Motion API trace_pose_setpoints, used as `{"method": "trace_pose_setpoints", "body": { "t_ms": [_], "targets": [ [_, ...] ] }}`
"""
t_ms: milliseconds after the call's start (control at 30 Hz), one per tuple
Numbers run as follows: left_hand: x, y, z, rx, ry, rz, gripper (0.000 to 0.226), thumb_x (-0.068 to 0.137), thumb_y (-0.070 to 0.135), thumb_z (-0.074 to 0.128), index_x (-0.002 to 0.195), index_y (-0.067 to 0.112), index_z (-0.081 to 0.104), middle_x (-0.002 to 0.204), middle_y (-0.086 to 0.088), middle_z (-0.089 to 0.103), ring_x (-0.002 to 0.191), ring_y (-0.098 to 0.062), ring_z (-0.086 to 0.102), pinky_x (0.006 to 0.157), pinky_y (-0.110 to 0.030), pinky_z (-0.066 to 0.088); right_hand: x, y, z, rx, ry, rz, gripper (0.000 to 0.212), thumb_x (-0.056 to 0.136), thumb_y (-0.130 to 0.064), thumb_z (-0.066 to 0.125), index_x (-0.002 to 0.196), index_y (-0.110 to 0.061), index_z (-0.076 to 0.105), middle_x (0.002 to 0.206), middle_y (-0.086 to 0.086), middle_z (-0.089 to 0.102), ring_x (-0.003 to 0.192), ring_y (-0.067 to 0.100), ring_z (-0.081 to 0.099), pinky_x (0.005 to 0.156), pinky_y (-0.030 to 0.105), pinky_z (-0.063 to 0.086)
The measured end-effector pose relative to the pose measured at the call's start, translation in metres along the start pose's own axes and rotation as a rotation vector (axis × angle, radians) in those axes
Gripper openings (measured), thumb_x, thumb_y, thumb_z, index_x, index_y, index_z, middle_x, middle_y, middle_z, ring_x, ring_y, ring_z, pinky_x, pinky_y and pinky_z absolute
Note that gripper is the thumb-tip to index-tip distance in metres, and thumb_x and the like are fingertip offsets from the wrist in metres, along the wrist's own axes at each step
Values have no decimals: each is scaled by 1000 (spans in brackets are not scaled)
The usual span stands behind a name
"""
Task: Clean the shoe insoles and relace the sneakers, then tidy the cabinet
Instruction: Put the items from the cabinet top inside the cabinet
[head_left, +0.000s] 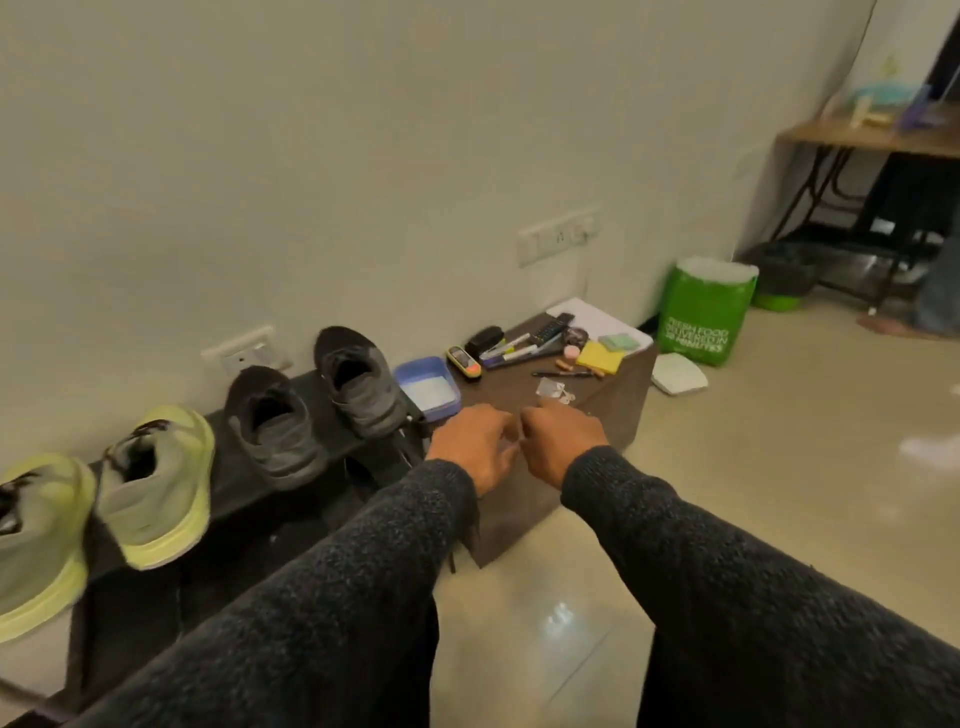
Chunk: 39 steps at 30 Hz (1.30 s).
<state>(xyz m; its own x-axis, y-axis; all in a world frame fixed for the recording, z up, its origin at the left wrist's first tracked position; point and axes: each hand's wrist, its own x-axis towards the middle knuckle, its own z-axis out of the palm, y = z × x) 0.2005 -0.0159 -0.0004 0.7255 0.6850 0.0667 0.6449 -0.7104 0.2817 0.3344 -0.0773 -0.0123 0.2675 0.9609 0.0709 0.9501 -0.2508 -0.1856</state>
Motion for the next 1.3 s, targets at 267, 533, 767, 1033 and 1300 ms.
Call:
{"method": "trace_pose_setpoints", "body": {
  "t_ms": [267,533,767,1033,1300],
  "targets": [
    [184,19,191,29,-188,80,30,95,34,63,121,19,63,128,-5,49,105,-26,57,80,-41,52,98,189,162,325,-96,354,9,89,-31,62,97,-26,62,103,1,65,93,22,63,83,45,57],
    [252,30,286,139,-401,-77,47,96,29,63,140,21,49,159,-6,13,125,-31,46,93,-48,53,176,272,234,459,-243,377,24,93,-18,65,116,-14,69,118,7,67,101,25,64,90,37,53],
    [283,51,282,144,-351,-293,45,98,23,57,141,20,46,152,-4,34,118,-30,53,86,-44,55,229,300,219,646,-345,321,19,94,-14,62,111,-18,71,107,4,71,92,21,65,87,37,56],
    [300,69,302,249,-142,-482,39,93,10,55,128,25,58,134,2,58,107,-25,63,81,-38,54,225,329,252,643,-517,72,16,91,-8,63,79,-19,65,82,-3,64,78,15,61,72,26,55],
    [305,42,333,323,85,-482,23,89,25,61,108,37,67,104,6,68,96,-24,66,71,-34,44,231,330,340,714,-221,-346,26,87,-41,54,86,-20,71,87,1,72,81,24,69,74,48,57]
  ]
}}
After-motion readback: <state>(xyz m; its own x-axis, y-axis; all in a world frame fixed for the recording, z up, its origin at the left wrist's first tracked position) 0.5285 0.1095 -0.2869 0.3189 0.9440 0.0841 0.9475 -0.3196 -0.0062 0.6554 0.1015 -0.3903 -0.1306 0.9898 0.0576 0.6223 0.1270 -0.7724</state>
